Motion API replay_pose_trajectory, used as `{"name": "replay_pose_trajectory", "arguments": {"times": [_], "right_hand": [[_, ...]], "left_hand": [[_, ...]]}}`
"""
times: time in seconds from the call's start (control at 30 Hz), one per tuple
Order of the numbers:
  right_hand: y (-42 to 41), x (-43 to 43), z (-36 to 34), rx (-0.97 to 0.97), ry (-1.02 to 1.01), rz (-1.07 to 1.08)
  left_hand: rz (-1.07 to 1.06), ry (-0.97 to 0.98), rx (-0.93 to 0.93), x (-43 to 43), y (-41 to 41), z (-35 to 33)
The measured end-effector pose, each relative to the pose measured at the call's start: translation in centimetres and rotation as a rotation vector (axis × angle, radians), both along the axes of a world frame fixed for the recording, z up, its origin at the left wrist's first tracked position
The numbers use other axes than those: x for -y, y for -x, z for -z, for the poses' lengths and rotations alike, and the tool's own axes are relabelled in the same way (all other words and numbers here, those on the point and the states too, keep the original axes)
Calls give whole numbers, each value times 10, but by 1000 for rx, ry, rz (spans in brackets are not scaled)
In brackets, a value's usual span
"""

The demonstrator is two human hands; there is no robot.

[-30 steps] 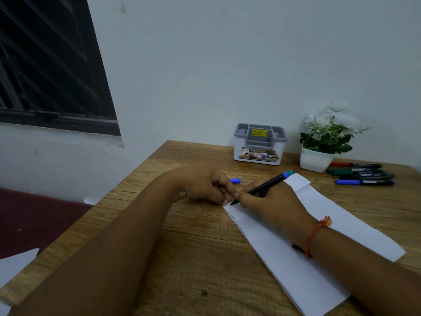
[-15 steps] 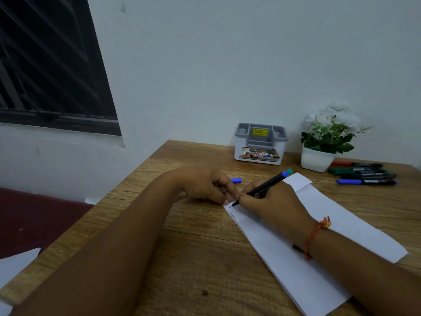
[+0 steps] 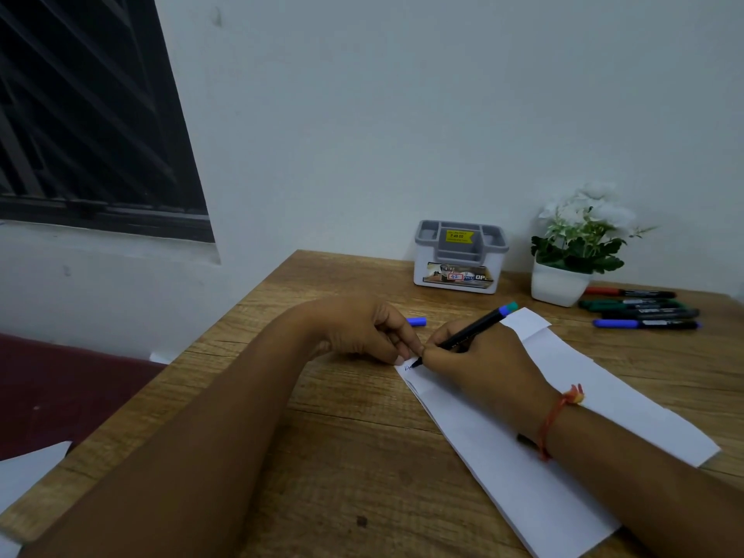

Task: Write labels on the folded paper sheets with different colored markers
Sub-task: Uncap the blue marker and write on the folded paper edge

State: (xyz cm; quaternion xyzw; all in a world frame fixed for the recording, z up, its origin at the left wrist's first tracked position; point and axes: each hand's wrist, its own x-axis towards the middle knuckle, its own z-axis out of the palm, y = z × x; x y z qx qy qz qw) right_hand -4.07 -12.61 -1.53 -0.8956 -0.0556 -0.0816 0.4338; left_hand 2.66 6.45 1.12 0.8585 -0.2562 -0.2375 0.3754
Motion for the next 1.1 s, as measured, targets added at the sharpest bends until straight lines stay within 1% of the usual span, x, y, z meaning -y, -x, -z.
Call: {"name": "replay_pose_trajectory", "arguments": {"times": [1.1], "right_hand": [[2, 0, -3, 4, 31, 38]], "left_hand": [[5, 7, -9, 1, 2, -1]]}}
